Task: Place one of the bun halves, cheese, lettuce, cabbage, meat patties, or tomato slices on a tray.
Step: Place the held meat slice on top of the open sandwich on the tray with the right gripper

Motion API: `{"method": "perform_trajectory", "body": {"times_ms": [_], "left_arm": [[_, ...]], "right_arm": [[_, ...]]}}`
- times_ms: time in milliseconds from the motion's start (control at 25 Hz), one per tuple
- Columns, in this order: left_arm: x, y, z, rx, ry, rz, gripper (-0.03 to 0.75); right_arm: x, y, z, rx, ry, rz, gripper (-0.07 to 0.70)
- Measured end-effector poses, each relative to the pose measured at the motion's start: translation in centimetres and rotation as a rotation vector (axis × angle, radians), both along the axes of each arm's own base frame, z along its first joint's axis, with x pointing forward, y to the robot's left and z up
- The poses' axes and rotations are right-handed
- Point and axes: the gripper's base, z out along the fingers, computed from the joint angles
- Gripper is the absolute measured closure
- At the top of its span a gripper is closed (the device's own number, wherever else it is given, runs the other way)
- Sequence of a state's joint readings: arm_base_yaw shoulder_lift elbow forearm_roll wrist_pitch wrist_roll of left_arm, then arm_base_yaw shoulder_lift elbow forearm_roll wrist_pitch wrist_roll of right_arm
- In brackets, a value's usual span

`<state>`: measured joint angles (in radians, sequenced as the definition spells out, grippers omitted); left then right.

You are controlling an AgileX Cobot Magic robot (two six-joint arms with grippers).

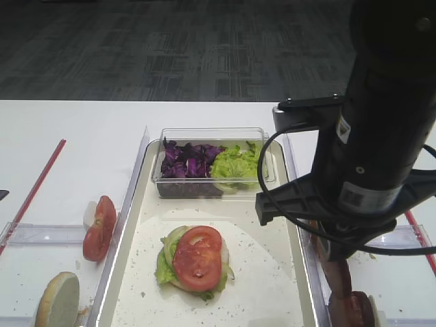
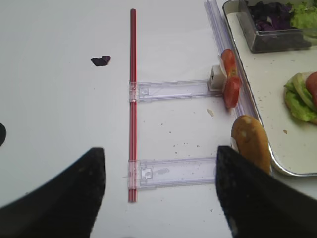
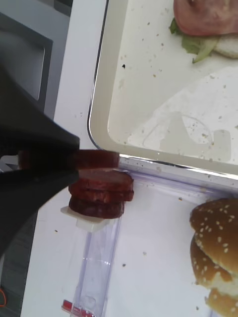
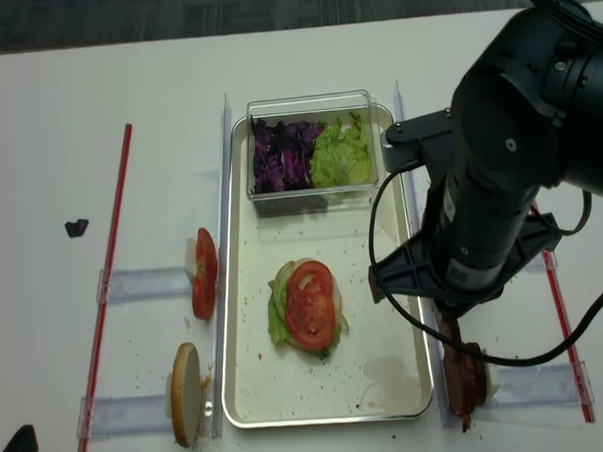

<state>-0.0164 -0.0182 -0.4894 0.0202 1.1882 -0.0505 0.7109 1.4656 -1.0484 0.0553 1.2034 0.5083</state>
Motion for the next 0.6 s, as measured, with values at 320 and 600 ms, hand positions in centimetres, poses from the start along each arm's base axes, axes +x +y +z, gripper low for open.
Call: {"method": "perform_trajectory", "body": {"times_ms": [320, 600], "left_arm": [[0.0, 0.0, 0.0, 0.000, 0.000, 0.000, 0.277], [0.0, 0.0, 0.0, 0.000, 0.000, 0.000, 0.276]], "right_arm": [[0.0, 0.5, 0.0, 0.054, -0.009, 0.082, 0.510], [0.3, 1.5, 0.2, 0.169, -0.050, 0.140, 0.510]]}}
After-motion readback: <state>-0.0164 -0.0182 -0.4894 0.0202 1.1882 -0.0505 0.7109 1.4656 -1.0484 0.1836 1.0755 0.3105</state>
